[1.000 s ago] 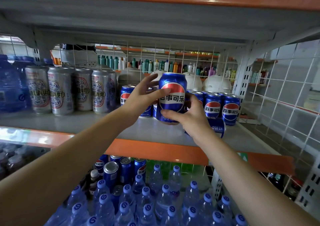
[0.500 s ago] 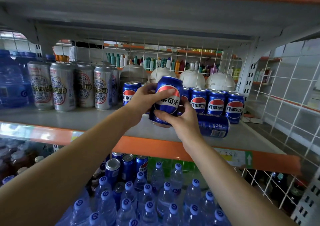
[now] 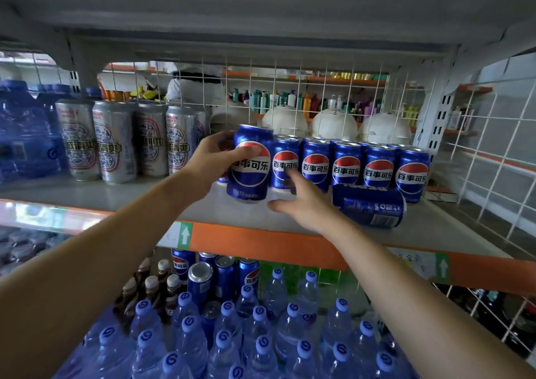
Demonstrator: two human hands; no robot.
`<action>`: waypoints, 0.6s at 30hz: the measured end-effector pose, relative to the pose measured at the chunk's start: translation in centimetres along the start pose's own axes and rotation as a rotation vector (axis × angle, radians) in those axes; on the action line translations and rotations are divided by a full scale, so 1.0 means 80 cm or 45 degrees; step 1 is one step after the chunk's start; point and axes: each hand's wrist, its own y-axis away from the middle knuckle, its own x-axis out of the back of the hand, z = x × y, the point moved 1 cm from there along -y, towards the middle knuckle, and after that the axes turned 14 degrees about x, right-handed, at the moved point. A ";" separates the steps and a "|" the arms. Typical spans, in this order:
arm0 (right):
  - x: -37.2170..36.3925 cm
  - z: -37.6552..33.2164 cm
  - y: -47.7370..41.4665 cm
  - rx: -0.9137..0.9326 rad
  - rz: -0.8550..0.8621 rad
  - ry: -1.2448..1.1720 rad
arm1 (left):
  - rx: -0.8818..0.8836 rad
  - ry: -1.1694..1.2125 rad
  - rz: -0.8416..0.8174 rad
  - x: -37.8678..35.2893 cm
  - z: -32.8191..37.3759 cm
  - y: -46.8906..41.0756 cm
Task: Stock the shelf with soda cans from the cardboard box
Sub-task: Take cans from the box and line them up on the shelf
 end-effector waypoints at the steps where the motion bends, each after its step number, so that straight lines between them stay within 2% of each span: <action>1: -0.002 0.003 -0.003 -0.002 -0.028 0.068 | 0.007 -0.014 0.000 0.006 -0.004 -0.003; 8: -0.013 0.025 -0.014 0.016 -0.208 0.456 | 0.039 -0.061 -0.017 0.034 -0.018 -0.023; 18: -0.019 0.037 -0.020 -0.122 -0.465 0.522 | 0.065 -0.020 -0.077 0.057 -0.041 -0.044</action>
